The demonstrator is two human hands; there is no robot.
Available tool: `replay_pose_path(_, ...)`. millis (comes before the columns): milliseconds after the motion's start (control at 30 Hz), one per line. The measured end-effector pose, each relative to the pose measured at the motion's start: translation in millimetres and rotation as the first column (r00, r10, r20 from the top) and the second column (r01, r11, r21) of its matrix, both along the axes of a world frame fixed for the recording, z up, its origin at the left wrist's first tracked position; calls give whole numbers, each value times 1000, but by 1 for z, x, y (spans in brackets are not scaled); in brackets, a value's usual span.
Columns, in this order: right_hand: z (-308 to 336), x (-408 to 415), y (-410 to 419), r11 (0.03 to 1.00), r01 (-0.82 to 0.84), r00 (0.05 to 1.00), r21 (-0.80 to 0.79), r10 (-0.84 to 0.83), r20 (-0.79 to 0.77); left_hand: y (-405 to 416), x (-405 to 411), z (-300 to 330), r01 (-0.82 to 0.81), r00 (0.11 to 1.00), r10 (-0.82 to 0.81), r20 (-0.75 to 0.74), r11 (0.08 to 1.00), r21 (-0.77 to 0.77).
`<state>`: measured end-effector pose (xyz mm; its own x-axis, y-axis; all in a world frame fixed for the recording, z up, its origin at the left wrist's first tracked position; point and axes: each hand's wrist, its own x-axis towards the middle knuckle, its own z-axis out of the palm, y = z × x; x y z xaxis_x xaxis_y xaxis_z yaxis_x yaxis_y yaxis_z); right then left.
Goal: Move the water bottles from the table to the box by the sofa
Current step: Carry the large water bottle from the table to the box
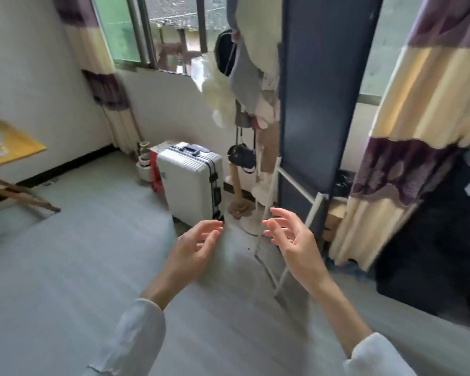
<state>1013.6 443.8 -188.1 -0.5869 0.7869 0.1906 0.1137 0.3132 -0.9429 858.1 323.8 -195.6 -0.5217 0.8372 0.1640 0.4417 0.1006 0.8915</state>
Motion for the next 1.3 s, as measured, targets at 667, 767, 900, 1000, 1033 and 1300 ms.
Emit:
replay_pose_path(667, 7, -480, -7, 756, -654, 755, 28, 654, -49, -87, -359, 5, -692, 722, 692, -12, 722, 12)
replay_pose_path(767, 4, -542, -12, 707, -707, 706, 22, 707, -28, -91, -407, 2, -735, 678, 735, 3, 678, 19)
replay_pose_path(900, -7, -624, -20, 650, -760, 650, 7, 760, -8, -100, -478, -8, -776, 631, 774, 45, 630, 32)
replay_pose_path(1000, -17, -689, -25, 629, -777, 629, -14, 777, -9, -107, -539, -21, -796, 606, 793, 67, 605, 28)
replay_pose_path(1033, -20, -713, -26, 628, -778, 628, -13, 778, -8, -110, -562, -25, -798, 603, 795, 68, 602, 25)
replay_pose_path(1300, -6, -928, -51, 619, -784, 620, 50, 785, -4, -139, -759, -25, -817, 576, 815, 63, 576, 22)
